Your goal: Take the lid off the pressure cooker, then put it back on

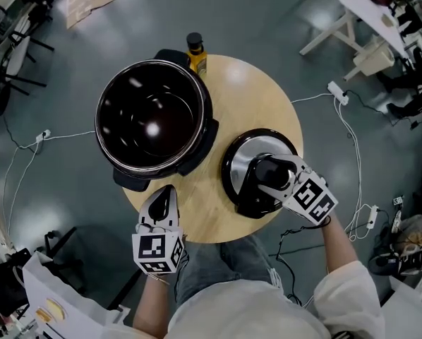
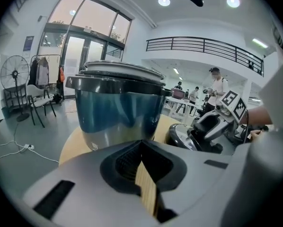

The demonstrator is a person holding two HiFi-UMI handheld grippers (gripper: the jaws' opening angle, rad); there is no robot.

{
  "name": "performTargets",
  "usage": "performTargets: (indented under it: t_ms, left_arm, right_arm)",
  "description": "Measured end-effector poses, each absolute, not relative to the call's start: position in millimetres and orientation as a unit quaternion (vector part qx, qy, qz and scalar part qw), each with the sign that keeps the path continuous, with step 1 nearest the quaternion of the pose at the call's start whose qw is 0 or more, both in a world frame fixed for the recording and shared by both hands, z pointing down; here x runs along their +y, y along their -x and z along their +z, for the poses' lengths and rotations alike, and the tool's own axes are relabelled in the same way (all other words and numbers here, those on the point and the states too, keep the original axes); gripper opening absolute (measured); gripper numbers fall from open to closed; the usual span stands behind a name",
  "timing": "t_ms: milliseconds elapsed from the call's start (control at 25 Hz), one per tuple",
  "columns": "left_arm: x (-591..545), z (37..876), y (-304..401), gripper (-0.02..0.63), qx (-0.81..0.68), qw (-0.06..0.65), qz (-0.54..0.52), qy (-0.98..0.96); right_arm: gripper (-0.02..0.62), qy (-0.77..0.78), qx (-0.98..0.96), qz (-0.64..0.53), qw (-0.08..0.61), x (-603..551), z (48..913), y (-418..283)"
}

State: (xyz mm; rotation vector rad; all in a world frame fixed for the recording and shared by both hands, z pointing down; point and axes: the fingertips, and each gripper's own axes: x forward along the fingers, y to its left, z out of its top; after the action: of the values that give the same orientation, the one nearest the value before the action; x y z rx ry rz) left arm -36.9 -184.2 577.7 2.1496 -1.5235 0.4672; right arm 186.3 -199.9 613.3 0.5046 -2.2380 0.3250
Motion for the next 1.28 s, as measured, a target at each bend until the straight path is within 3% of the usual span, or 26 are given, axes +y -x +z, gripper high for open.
performTargets:
  t_ms: [1280]
  left_arm:
    - [-175.4, 585.2, 6.9, -0.011, -0.532, 0.254, 0.17, -0.79]
  right_arm:
    - [0.288, -0.204, -0.881, 0.112, 0.413, -200.5, 627.2, -181.7]
